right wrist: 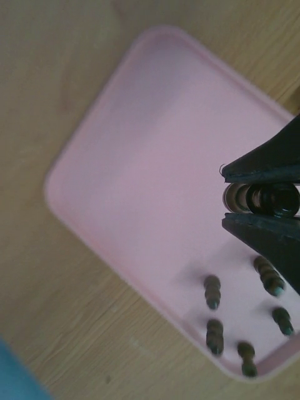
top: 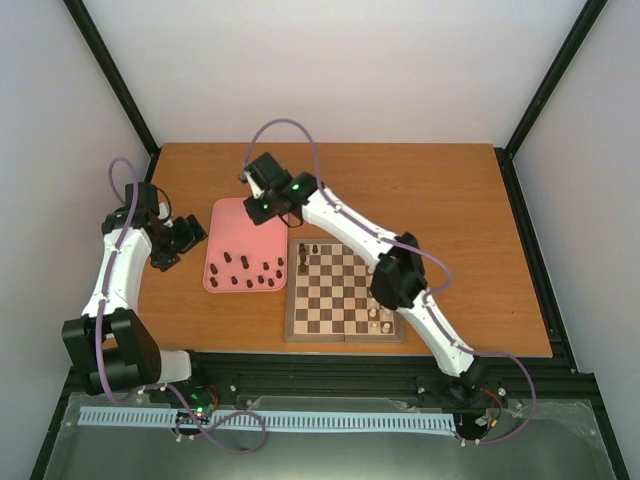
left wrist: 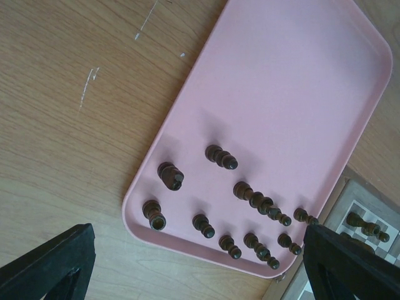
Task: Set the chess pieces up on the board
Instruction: Pick up the chess piece from the storage box, then place the chess piece on the chessboard.
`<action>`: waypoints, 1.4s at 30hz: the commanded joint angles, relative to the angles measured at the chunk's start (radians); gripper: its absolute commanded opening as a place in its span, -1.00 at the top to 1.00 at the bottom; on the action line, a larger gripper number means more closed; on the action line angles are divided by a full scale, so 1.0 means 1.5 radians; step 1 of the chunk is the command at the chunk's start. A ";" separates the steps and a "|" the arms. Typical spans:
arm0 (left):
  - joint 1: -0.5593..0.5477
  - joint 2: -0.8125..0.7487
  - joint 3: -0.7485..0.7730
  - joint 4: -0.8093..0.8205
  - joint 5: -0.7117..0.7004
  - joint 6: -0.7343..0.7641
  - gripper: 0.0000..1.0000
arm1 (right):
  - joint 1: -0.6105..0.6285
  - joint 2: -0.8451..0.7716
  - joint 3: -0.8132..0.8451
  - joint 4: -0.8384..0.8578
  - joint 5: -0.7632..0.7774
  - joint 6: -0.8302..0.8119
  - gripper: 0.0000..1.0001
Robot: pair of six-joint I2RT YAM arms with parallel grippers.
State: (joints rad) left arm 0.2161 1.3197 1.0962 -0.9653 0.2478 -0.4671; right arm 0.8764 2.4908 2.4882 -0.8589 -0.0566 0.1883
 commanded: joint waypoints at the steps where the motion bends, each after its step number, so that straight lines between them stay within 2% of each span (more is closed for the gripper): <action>1: 0.001 -0.003 0.008 0.009 0.009 -0.006 -0.85 | -0.004 -0.128 -0.032 -0.071 0.042 -0.007 0.94; 4: 0.000 -0.003 0.006 0.011 0.008 -0.006 -0.85 | 0.003 -0.211 -0.175 -0.086 0.044 0.013 0.94; 6: 0.000 -0.003 0.005 0.013 0.008 -0.007 -0.85 | 0.012 -0.291 -0.341 -0.043 0.052 0.031 0.94; 8: 0.000 -0.003 0.003 0.014 0.006 -0.007 -0.85 | 0.018 -0.354 -0.444 -0.016 0.053 0.061 0.95; 13: 0.000 0.001 0.003 0.015 0.006 -0.006 -0.85 | 0.044 -0.418 -0.551 -0.013 0.056 0.091 0.95; 20: -0.001 0.003 0.003 0.013 0.005 -0.006 -0.85 | 0.063 -0.439 -0.646 0.060 0.065 0.128 0.94; 30: -0.002 -0.004 -0.004 0.014 0.001 -0.006 -0.85 | 0.092 -0.423 -0.679 0.113 0.154 0.145 0.94; 42: -0.002 -0.007 -0.010 0.015 0.001 -0.005 -0.86 | 0.092 -0.419 -0.708 0.156 0.132 0.145 0.94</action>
State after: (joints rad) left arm 0.2161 1.3201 1.0794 -0.9581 0.2535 -0.4675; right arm 1.0088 1.8774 1.4425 -0.6731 0.1318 0.3912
